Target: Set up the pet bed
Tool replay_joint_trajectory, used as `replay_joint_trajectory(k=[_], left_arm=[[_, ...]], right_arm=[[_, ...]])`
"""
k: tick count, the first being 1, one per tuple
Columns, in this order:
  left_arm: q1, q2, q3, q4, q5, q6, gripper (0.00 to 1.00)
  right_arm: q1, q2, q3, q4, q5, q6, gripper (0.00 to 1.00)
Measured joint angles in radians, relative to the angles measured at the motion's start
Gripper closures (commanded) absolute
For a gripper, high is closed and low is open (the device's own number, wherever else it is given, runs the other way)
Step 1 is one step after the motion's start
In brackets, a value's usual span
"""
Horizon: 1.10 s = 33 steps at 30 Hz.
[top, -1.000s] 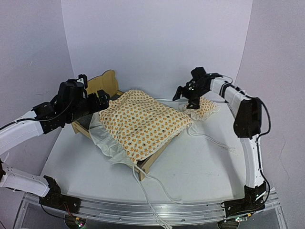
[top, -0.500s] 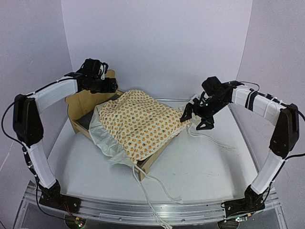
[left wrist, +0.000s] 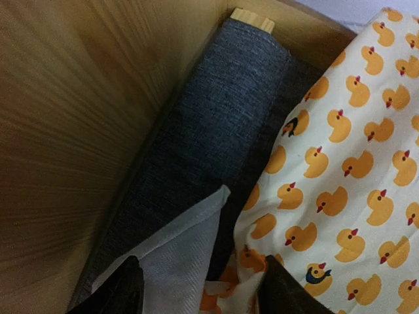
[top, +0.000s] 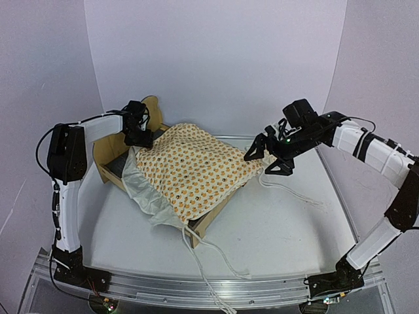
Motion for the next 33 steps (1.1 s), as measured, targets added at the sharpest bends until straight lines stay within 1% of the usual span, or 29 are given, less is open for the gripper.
replay_joint_trajectory(k=[2, 4, 6, 7, 8, 10, 13, 17, 20, 23, 24, 28, 32, 33], left_arm=[[0.009, 0.011, 0.000, -0.005, 0.007, 0.003, 0.67], [0.014, 0.014, 0.000, -0.013, 0.008, 0.004, 0.80], [0.013, 0.014, 0.000, -0.016, -0.001, 0.006, 0.87], [0.013, 0.011, 0.000, -0.015, -0.010, 0.006, 0.97], [0.013, 0.010, 0.000, -0.016, -0.016, 0.001, 1.00], [0.011, -0.004, -0.010, -0.016, -0.038, 0.005, 1.00], [0.010, -0.064, -0.055, -0.018, -0.080, -0.004, 1.00], [0.010, -0.185, -0.126, -0.025, -0.149, -0.034, 1.00], [0.010, -0.272, -0.161, -0.024, -0.185, -0.060, 1.00], [0.010, -0.325, -0.192, -0.019, -0.201, -0.083, 1.00], [0.010, -0.330, -0.196, -0.017, -0.200, -0.084, 0.99], [0.012, -0.318, -0.200, -0.011, -0.131, -0.070, 1.00], [0.013, -0.261, -0.169, -0.007, -0.071, -0.070, 1.00], [0.013, -0.253, -0.167, -0.006, -0.069, -0.075, 1.00]], right_arm=[[0.013, 0.014, -0.010, 0.026, 0.000, 0.019, 0.07], [0.023, 0.033, -0.030, 0.065, 0.003, 0.045, 0.07], [0.030, 0.051, -0.056, 0.098, 0.023, 0.078, 0.07], [0.032, 0.061, -0.073, 0.116, 0.043, 0.098, 0.07], [0.034, 0.068, -0.083, 0.124, 0.057, 0.111, 0.08], [0.031, 0.089, -0.102, 0.153, 0.092, 0.146, 0.09], [0.003, 0.123, -0.122, 0.223, 0.117, 0.200, 0.20], [-0.047, 0.211, -0.102, 0.326, 0.100, 0.245, 0.24], [-0.071, 0.293, -0.056, 0.365, 0.096, 0.253, 0.27], [-0.075, 0.350, -0.012, 0.387, 0.097, 0.257, 0.27], [-0.076, 0.355, -0.007, 0.390, 0.097, 0.256, 0.27], [-0.080, 0.357, -0.003, 0.403, 0.097, 0.253, 0.27], [-0.086, 0.357, -0.003, 0.407, 0.097, 0.240, 0.27], [-0.087, 0.357, -0.002, 0.407, 0.097, 0.236, 0.29]])
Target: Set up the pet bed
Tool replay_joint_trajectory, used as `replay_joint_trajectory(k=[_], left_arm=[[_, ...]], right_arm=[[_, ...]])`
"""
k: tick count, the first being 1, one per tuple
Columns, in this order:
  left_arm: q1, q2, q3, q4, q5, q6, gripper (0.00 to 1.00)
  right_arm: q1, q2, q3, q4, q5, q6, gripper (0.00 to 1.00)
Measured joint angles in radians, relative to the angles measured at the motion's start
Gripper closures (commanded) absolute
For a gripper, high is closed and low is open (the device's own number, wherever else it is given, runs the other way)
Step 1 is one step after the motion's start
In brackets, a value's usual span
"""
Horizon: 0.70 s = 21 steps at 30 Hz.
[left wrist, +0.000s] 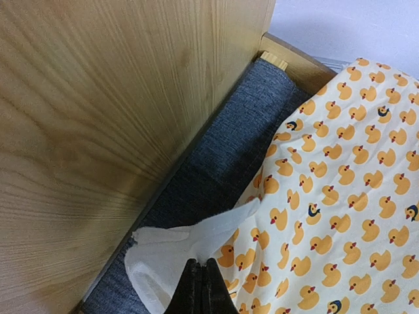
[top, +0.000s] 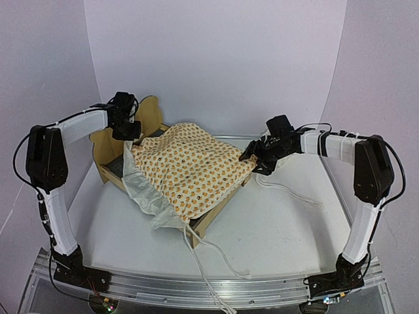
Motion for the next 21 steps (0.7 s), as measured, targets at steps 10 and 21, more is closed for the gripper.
replay_joint_trajectory(k=[10, 21], left_arm=[[0.001, -0.228, -0.099, -0.008, -0.138, -0.032, 1.00], [0.014, -0.365, -0.245, -0.011, -0.248, -0.076, 1.00]], right_arm=[[-0.002, 0.066, 0.151, -0.002, -0.026, -0.073, 0.55], [-0.002, 0.244, 0.318, 0.017, -0.076, -0.120, 0.55]])
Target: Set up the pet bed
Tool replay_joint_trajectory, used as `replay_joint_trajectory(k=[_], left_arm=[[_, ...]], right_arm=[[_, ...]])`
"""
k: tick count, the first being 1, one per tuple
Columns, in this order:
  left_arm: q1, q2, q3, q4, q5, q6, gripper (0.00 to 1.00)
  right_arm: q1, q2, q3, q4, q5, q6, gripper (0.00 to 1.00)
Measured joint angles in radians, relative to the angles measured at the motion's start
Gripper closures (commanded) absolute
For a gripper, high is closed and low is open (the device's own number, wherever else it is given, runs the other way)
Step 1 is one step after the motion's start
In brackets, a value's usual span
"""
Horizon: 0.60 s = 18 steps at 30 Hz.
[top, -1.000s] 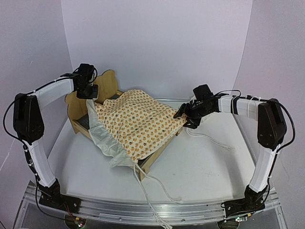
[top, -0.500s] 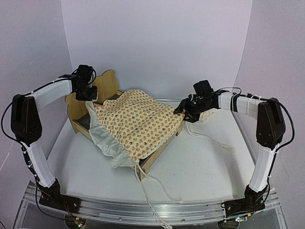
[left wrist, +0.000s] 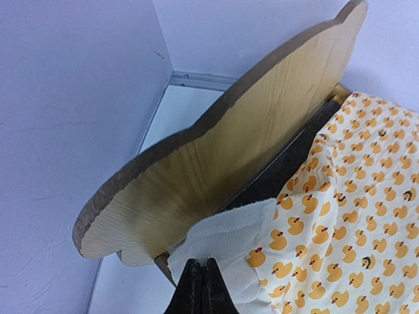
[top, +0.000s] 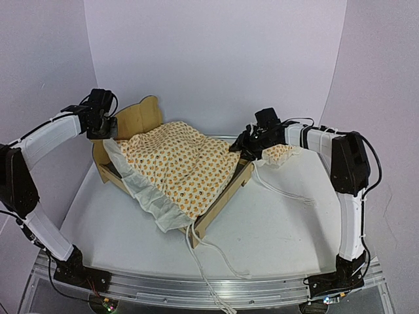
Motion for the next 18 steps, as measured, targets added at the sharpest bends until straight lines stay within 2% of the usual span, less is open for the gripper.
replay_joint_trajectory(k=[6, 9, 10, 12, 13, 16, 18], left_arm=[[0.006, 0.050, -0.025, -0.007, -0.048, -0.005, 1.00], [0.006, 0.056, -0.037, -0.005, -0.085, -0.005, 1.00], [0.006, 0.056, -0.043, -0.007, -0.097, -0.004, 0.92], [0.006, 0.056, -0.051, -0.009, -0.116, -0.006, 0.67], [0.006, 0.056, -0.053, -0.015, -0.121, -0.002, 0.63], [0.006, 0.055, -0.052, -0.031, -0.110, -0.002, 0.42], [0.006, 0.048, -0.051, -0.050, -0.073, 0.004, 0.27]], right_arm=[[-0.002, 0.028, 0.035, -0.010, 0.002, -0.026, 0.55], [-0.003, 0.042, 0.069, -0.028, 0.005, -0.050, 0.46], [-0.005, 0.054, 0.094, -0.045, 0.005, -0.069, 0.41], [-0.006, 0.079, 0.140, -0.074, 0.003, -0.094, 0.29], [-0.006, 0.093, 0.166, -0.090, -0.003, -0.111, 0.23], [-0.006, 0.122, 0.243, -0.176, -0.023, -0.164, 0.03], [-0.006, 0.134, 0.320, -0.284, -0.026, -0.198, 0.02]])
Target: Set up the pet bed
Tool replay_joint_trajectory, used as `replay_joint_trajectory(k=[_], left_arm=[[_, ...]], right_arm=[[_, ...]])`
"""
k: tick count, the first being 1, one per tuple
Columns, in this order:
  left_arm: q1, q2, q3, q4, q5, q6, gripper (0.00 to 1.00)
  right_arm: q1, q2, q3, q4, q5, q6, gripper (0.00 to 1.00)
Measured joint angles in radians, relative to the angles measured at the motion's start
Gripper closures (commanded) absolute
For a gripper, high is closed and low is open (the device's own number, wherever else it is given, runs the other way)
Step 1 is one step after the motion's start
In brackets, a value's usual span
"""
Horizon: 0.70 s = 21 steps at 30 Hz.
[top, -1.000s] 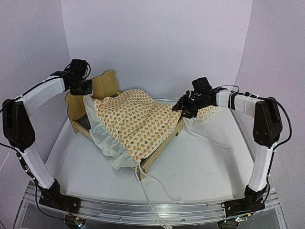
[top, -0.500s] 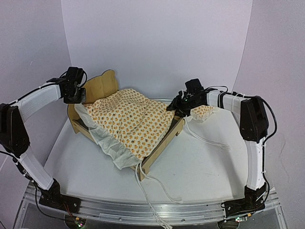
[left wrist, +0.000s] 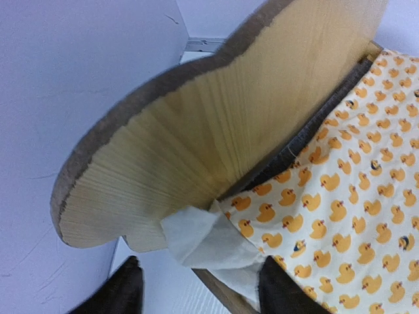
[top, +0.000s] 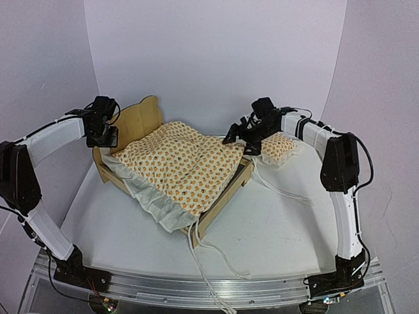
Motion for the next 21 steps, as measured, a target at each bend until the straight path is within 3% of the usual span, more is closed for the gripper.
replay_joint_trajectory(k=[4, 7, 14, 18, 21], left_arm=[[0.001, -0.074, 0.001, -0.044, 0.147, 0.007, 0.18], [0.002, -0.174, 0.002, -0.055, 0.316, -0.004, 0.12], [-0.019, -0.425, -0.157, 0.004, 0.702, -0.071, 0.09], [-0.084, -0.516, -0.314, 0.018, 0.820, -0.118, 0.10], [-0.156, -0.541, -0.406, 0.030, 0.850, -0.147, 0.05]], right_arm=[[-0.002, -0.003, 0.160, -0.249, 0.003, -0.080, 0.02], [-0.008, -0.061, 0.161, -0.397, 0.016, -0.138, 0.02], [-0.010, -0.301, -0.138, -0.551, 0.038, -0.200, 0.02], [0.071, -0.457, -0.412, -0.474, 0.029, -0.150, 0.02], [0.181, -0.554, -0.629, -0.290, 0.003, -0.058, 0.02]])
